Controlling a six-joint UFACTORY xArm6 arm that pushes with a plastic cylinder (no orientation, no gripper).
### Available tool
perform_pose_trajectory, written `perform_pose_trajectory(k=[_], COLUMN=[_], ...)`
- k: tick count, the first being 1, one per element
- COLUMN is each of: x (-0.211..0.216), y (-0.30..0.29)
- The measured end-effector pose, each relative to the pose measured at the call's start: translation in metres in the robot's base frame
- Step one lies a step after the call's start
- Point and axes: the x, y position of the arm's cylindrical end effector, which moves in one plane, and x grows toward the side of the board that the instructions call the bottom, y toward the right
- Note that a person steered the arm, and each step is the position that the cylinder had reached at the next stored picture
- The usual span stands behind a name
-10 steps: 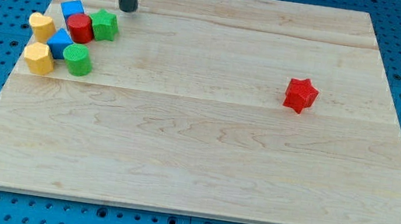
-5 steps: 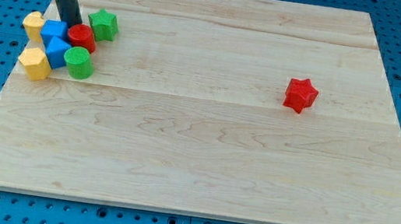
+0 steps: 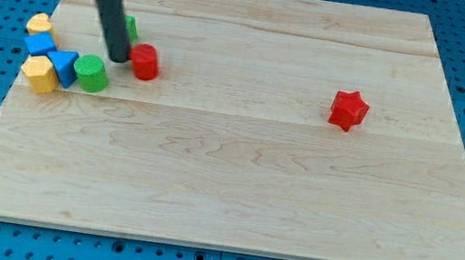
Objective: Push the red circle into red star
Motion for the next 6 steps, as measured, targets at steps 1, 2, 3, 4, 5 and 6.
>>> perform_pose_trajectory(k=[1, 2, 3, 4, 5, 6], x=[0.001, 0.015, 0.033, 0.032, 0.031, 0.031], y=[0.058, 0.081, 0.083, 0.135, 0.173, 0.201])
